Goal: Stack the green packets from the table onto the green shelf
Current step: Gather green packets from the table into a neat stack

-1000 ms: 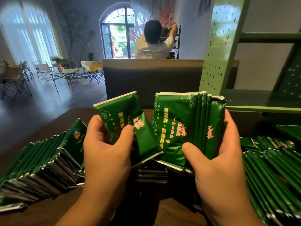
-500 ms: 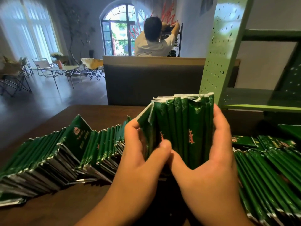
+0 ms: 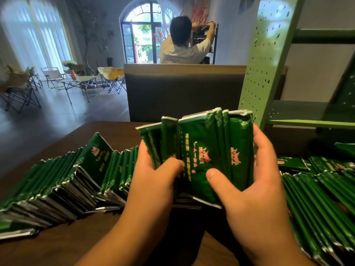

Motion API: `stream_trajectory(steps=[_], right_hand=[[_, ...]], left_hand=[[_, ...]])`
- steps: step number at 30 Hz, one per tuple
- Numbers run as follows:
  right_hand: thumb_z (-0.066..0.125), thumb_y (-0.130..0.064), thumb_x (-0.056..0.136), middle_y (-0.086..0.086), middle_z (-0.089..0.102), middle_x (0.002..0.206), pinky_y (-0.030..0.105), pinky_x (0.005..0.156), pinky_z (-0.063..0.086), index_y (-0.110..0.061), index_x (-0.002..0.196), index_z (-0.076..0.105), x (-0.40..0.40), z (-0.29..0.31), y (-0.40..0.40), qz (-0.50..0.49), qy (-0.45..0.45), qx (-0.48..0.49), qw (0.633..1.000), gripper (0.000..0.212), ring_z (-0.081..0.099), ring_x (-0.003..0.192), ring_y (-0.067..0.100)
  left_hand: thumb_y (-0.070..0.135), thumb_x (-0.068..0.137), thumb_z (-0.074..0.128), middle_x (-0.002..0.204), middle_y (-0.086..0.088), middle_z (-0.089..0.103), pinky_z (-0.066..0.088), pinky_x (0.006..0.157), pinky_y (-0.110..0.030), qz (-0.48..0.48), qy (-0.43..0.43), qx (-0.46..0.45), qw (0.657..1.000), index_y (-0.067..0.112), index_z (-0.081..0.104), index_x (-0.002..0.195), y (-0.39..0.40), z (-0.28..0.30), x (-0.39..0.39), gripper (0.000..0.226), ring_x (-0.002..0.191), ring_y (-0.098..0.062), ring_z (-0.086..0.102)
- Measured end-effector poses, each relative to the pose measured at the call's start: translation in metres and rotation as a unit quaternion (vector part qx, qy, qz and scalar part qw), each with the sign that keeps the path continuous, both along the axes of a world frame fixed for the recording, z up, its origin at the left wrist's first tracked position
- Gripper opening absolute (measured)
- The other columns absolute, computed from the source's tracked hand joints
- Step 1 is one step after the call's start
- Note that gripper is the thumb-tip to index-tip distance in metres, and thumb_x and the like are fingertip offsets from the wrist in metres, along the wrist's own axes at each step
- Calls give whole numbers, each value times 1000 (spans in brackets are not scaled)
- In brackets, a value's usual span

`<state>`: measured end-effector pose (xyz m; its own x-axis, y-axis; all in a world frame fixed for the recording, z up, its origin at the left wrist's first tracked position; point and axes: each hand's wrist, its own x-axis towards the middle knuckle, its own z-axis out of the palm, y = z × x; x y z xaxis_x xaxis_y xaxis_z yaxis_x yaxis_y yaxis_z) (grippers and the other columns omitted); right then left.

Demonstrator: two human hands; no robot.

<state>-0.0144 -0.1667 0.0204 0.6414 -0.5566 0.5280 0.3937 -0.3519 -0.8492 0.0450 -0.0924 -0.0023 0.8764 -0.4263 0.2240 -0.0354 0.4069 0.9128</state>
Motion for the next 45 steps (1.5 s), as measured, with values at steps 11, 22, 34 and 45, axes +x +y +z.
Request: stream_trajectory(steps=[11, 22, 34, 45], right_hand=[[65, -6, 77, 8, 74, 115, 35, 75, 62, -25, 134, 56, -32, -32, -40, 114, -56, 161, 979, 61, 73, 104, 26], [79, -26, 67, -8, 74, 115, 38, 88, 61, -32, 133, 55, -28, -29, -40, -4, -8, 97, 995, 71, 73, 103, 12], [73, -21, 87, -19, 70, 119, 42, 97, 53, -41, 136, 51, -29, -27, -45, -104, -22, 86, 991, 57, 68, 107, 2], [77, -21, 83, -24, 54, 136, 9, 95, 47, -35, 153, 33, -32, -29, -44, -222, -55, -63, 971, 84, 55, 119, -11]], left_hand=[[34, 72, 60, 94, -18, 78, 63, 62, -38, -166, 166, -69, 970, 5, 79, 102, 3, 7, -2, 45, 72, -29, 76], [30, 72, 72, 114, -21, 74, 62, 75, -40, -200, 153, -37, 967, 6, 69, 124, 7, 4, -1, 57, 98, -35, 75], [22, 59, 69, 90, -17, 77, 61, 57, -35, -130, 164, -48, 977, 3, 70, 115, 1, 7, -1, 60, 72, -30, 76], [1, 91, 66, 93, 4, 78, 60, 75, -28, 67, -53, 12, 996, 23, 64, 106, -1, 0, -2, 27, 88, -12, 76]])
